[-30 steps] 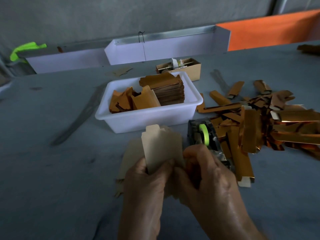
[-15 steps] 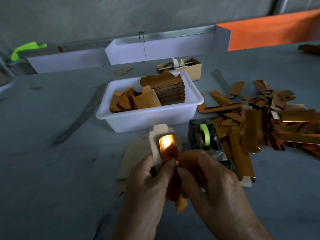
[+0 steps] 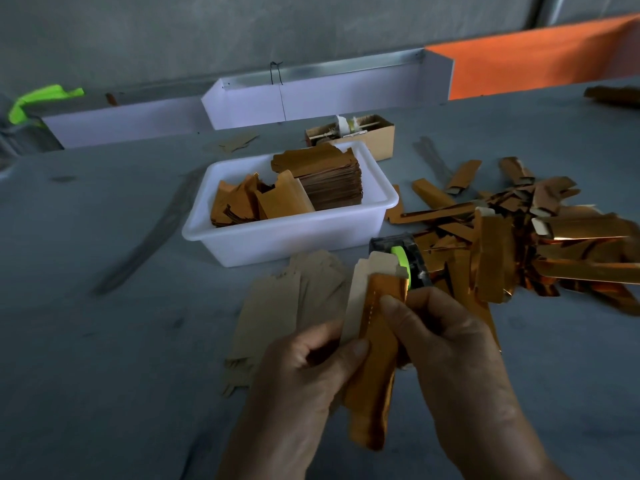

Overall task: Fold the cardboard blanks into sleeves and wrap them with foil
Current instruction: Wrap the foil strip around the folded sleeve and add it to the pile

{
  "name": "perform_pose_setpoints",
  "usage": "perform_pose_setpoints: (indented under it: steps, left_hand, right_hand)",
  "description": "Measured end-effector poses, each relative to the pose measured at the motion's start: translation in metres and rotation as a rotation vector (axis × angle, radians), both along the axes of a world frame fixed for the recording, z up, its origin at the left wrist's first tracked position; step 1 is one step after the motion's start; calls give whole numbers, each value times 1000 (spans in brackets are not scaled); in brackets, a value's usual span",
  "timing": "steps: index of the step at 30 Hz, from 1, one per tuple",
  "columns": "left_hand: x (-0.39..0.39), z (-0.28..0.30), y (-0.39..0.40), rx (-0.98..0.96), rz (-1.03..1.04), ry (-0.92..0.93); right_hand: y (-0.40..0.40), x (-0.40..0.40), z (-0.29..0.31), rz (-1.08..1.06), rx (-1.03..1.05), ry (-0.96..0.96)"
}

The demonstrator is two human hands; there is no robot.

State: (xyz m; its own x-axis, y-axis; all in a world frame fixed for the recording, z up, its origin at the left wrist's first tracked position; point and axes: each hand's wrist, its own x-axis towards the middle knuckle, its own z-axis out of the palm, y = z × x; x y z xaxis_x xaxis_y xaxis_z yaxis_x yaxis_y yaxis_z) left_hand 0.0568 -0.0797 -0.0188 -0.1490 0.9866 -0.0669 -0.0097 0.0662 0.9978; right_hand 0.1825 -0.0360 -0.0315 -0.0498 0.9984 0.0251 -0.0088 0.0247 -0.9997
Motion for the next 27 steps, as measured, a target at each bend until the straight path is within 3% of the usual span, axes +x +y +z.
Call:
perform_pose_setpoints:
  steps: [4,11,13,16,18,22,27]
  left_hand:
    - [6,-1,0,23,83,93]
    - [22,-7,2,207,335,497]
    - [24,-6,2,297,334,764]
    - [38,-1,0,234,253,1207]
    - [48,1,1,190,264,1384]
    - [60,-3,-1,71,129,1401]
    - [55,-3,-1,196,204,1348]
  right_hand:
    - [2,0,2,51,-16,-12]
    - [6,-2,-2,-11,-48,30]
    - [5,-3,-1,-18,-52,44]
    - [7,-3,0,-31,-54,31]
    - [8,0,0,-34,-48,15]
    - [7,2,7,2,-96,47]
    - [8,5,9,1,-67,-78]
